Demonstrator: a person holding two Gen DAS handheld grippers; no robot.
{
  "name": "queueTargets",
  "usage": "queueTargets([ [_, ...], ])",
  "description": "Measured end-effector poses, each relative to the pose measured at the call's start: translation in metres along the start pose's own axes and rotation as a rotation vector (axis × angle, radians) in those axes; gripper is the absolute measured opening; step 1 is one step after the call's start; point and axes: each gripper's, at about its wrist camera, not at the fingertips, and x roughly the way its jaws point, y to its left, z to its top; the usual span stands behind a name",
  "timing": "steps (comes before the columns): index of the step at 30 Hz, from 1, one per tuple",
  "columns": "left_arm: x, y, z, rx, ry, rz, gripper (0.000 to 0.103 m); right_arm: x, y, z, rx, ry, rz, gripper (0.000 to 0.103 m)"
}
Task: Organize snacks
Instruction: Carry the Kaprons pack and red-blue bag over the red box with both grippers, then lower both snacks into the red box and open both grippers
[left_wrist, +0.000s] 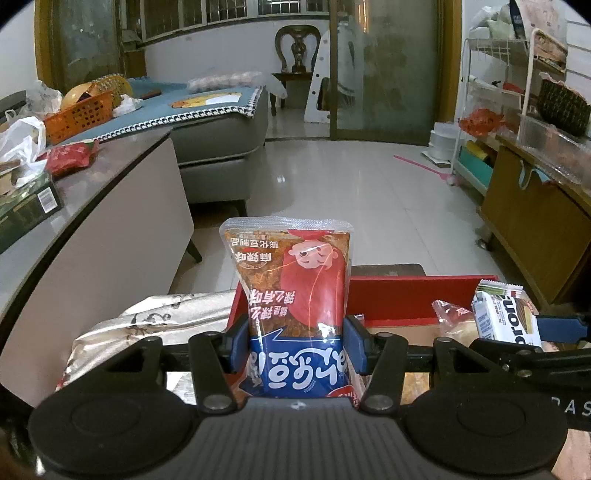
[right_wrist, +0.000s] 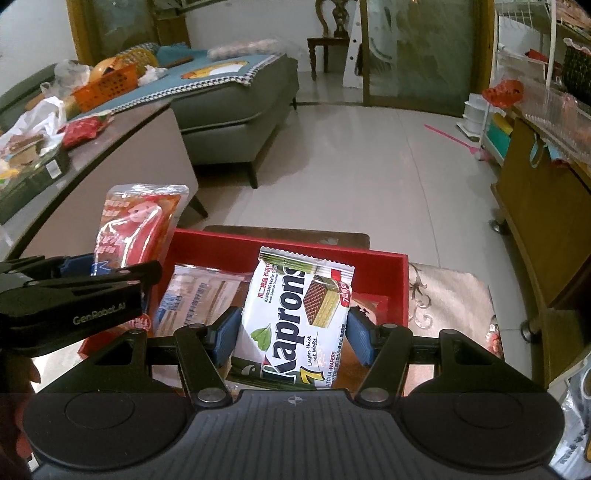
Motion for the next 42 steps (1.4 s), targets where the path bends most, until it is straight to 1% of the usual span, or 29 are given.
queueTargets([
  [22, 0.019, 0.000, 0.000, 0.005, 0.042, -0.025, 0.046, 0.023, -0.003, 0.001, 0.001, 0.053, -0.015, 0.068],
  [39, 0.034, -0.005, -0.007, 0.020, 0.085, -0.029, 0.046, 0.042, -0.003, 0.002, -0.008, 0.086, -0.024, 0.068],
  [42, 0.035, -0.006, -0.007, 0.021, 0.093, -0.030, 0.046, 0.044, -0.004, 0.003, -0.006, 0.087, -0.023, 0.070],
])
